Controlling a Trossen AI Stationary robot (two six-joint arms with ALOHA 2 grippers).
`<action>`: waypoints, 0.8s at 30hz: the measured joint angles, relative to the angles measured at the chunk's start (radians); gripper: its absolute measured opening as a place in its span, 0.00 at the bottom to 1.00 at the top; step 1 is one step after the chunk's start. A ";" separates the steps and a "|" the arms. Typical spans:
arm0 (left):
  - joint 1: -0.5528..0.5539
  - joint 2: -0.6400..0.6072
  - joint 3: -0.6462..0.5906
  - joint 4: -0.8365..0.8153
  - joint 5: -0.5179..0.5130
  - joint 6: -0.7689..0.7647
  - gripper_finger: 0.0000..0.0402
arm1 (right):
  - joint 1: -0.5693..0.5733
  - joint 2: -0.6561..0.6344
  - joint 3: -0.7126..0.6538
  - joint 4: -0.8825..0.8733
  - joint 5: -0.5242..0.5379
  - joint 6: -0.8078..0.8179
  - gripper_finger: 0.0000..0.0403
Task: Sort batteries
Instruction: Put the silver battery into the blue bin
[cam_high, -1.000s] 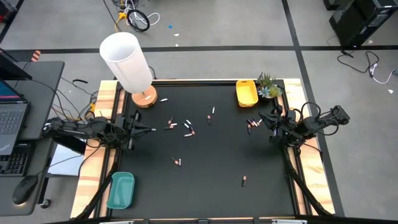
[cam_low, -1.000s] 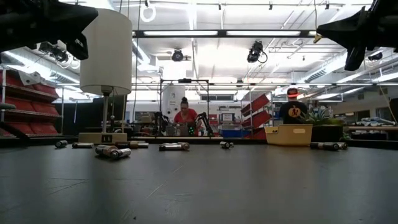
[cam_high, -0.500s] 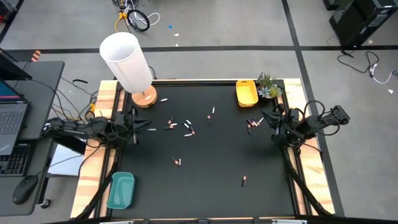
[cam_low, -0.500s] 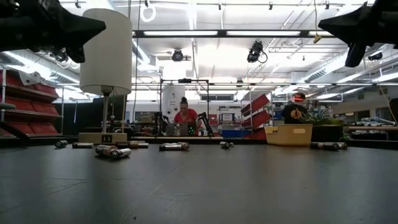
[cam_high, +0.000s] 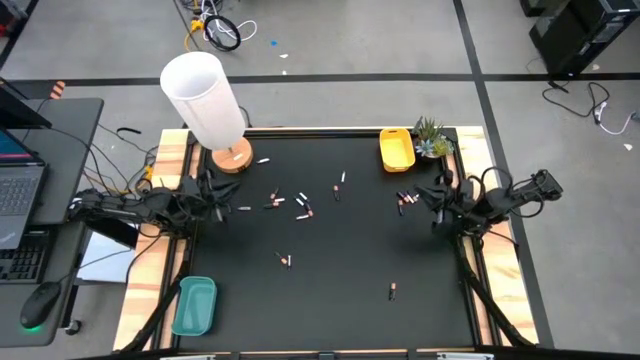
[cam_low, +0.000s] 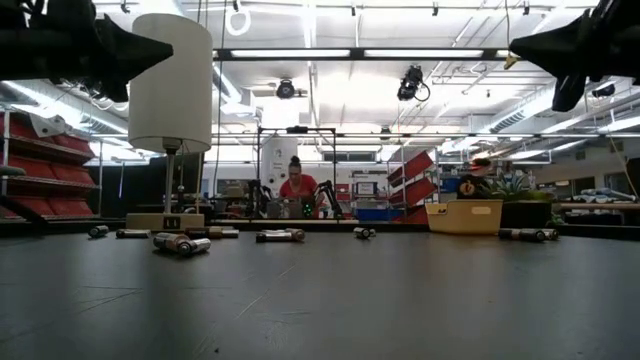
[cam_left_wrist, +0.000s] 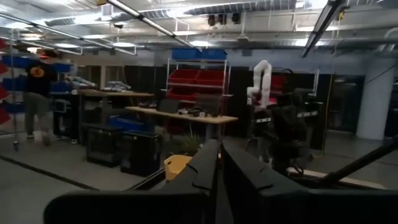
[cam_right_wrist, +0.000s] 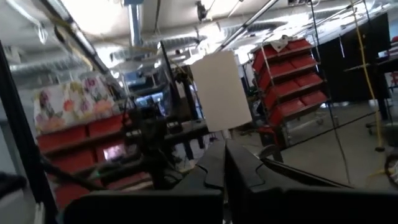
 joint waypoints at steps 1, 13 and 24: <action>0.000 0.000 0.000 0.000 0.001 0.000 0.09 | 0.000 0.000 0.000 -0.004 -0.003 -0.013 0.00; 0.000 0.000 0.000 0.107 -0.076 0.081 0.09 | -0.001 0.000 0.000 0.016 0.005 -0.089 0.02; 0.000 0.001 0.000 0.027 0.023 0.035 0.09 | -0.001 0.000 0.000 0.031 -0.085 0.056 0.03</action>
